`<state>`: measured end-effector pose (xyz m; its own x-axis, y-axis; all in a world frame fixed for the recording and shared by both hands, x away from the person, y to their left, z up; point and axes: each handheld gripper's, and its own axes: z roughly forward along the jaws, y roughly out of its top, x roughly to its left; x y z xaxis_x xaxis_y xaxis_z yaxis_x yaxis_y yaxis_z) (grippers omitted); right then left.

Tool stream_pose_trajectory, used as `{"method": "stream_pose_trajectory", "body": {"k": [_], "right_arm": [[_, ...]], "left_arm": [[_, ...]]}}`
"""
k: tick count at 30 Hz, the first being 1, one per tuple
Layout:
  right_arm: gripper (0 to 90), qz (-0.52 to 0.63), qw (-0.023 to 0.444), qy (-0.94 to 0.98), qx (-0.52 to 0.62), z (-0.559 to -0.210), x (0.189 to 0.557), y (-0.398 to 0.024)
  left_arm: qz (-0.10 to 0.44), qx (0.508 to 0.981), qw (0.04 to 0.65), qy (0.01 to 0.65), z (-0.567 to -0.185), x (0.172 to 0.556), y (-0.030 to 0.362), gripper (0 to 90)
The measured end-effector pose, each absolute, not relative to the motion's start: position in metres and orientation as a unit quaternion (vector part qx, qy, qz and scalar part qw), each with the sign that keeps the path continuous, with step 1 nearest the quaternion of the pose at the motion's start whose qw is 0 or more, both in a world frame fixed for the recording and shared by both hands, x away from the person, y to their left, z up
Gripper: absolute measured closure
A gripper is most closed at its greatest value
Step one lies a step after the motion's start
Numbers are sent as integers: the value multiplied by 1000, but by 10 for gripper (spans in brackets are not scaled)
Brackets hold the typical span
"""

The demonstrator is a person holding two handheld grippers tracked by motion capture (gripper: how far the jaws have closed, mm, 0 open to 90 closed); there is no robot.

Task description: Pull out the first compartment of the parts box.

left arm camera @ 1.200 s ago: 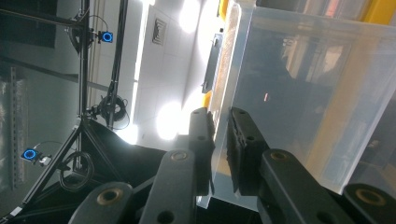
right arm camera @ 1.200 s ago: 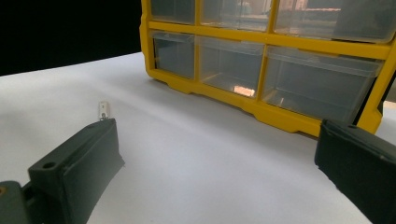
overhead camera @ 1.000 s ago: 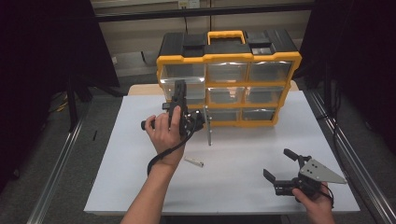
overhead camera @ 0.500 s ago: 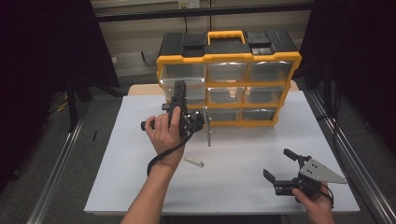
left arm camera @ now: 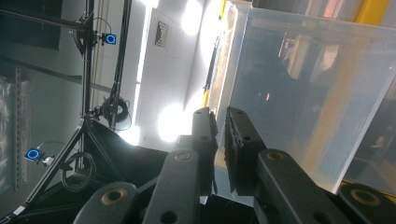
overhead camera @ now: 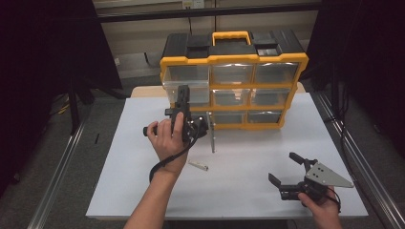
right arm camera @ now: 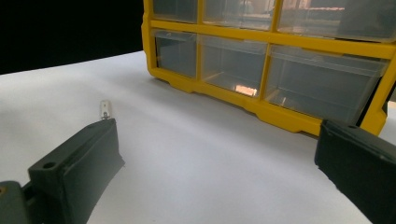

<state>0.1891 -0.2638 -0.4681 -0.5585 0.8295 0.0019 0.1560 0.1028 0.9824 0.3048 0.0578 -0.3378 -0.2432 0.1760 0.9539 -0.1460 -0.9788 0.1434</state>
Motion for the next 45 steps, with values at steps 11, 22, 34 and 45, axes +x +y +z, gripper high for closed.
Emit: {"method": "stream_pose_trajectory", "body": {"k": [11,22,34,45], "right_arm": [[0,563,299,680,362,-468,189,-264],[0,562,299,681,361,-468,189,-263],[0,562,299,682,359,-469,189,-263],[0,561,299,683,360,-469,189,-262]], "left_arm": [[788,607,100,8,-337,305,54,828],[788,606,107,22,-336,299,58,835],[787,608,107,16,-341,293,60,836],[790,605,101,11,-338,289,60,835]]}}
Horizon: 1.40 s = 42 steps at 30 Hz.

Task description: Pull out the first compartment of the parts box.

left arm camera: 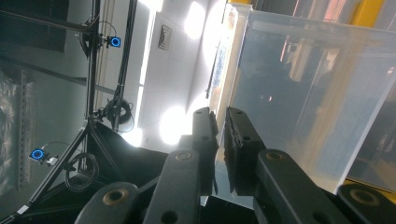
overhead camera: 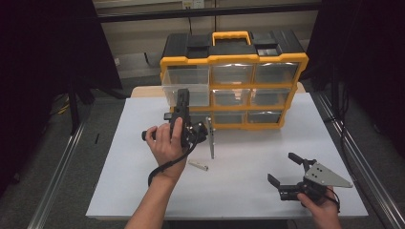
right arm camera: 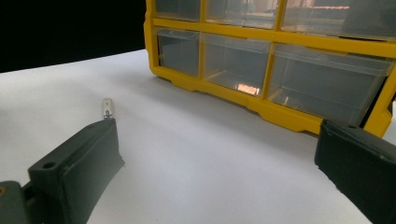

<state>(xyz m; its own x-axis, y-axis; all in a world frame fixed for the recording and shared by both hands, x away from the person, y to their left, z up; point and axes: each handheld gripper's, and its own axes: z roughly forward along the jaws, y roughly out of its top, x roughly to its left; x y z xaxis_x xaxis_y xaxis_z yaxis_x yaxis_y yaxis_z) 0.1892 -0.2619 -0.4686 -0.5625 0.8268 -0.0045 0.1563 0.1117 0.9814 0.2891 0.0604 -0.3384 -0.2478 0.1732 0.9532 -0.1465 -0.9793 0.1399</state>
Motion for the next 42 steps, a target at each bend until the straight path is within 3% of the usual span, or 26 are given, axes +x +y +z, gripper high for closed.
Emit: {"method": "stream_pose_trajectory", "body": {"k": [19,24,42], "right_arm": [[0,561,299,684,358,-469,189,-261],[0,561,300,683,358,-469,189,-262],[0,558,297,685,360,-469,189,-261]], "left_arm": [[788,605,112,21,-341,286,59,809],[789,605,109,16,-346,290,63,671],[779,614,123,21,-370,276,71,372]]}}
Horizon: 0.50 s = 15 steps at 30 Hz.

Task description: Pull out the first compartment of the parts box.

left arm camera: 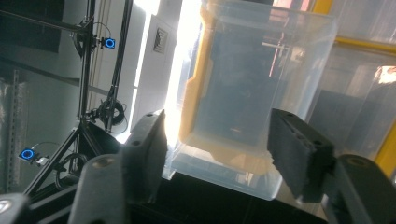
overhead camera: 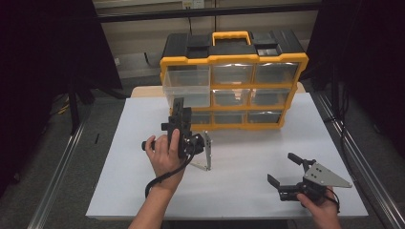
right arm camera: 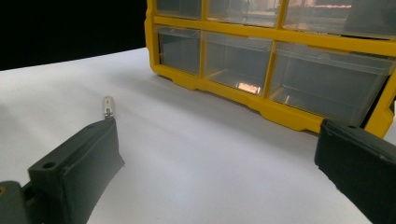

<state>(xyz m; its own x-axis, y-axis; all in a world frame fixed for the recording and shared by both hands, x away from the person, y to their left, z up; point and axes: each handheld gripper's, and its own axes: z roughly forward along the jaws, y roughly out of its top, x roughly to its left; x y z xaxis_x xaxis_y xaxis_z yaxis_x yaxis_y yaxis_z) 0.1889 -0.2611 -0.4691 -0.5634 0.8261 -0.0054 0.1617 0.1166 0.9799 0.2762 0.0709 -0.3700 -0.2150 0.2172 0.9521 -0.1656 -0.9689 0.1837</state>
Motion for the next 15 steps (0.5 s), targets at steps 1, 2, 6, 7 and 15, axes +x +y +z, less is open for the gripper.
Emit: {"method": "stream_pose_trajectory", "body": {"k": [1,2,6,7,15], "right_arm": [[0,558,298,686,360,-469,189,-261],[0,559,299,685,360,-469,189,-261],[0,559,298,684,361,-470,189,-261],[0,559,298,684,360,-470,189,-261],[0,558,298,685,360,-469,189,-261]], "left_arm": [[779,614,125,16,-371,276,72,355],[778,615,127,19,-372,275,73,338],[774,620,126,20,-376,273,76,248],[772,620,134,26,-377,273,76,221],[754,642,134,16,-385,269,81,46]]}}
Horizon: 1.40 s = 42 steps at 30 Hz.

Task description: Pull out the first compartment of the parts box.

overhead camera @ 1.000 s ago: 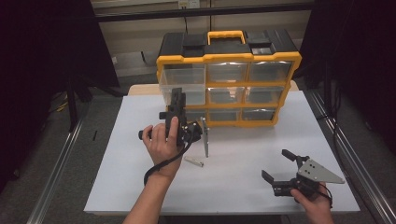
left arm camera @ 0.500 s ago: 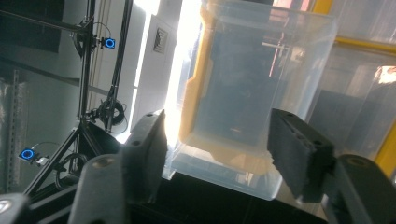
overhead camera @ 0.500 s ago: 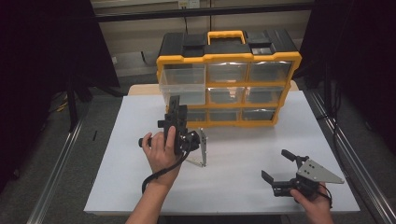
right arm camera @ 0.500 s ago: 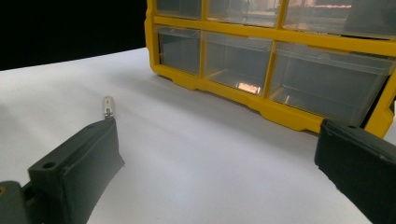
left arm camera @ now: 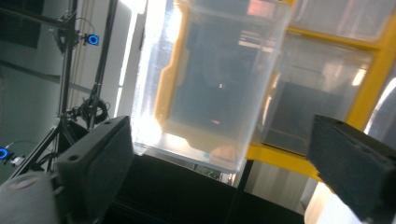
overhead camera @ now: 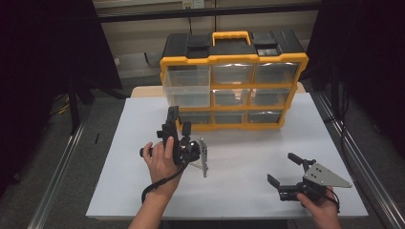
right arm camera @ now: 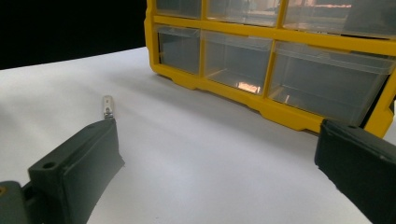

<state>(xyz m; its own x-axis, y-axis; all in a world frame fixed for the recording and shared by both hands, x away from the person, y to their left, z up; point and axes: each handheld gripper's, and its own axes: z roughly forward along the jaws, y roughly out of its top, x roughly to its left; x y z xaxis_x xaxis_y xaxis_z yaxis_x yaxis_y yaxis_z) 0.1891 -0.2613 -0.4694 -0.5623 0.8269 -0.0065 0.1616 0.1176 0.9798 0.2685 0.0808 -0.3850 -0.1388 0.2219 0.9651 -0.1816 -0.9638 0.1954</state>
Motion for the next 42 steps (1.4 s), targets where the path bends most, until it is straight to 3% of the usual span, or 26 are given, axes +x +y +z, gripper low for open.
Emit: {"method": "stream_pose_trajectory", "body": {"k": [5,34,42], "right_arm": [[0,558,299,684,362,-469,189,-261],[0,556,301,687,359,-469,188,-262],[0,556,302,686,359,-469,188,-262]], "left_arm": [[745,654,126,3,-392,266,84,4],[716,690,108,2,-437,255,105,7],[695,705,137,29,-450,253,112,16]]}}
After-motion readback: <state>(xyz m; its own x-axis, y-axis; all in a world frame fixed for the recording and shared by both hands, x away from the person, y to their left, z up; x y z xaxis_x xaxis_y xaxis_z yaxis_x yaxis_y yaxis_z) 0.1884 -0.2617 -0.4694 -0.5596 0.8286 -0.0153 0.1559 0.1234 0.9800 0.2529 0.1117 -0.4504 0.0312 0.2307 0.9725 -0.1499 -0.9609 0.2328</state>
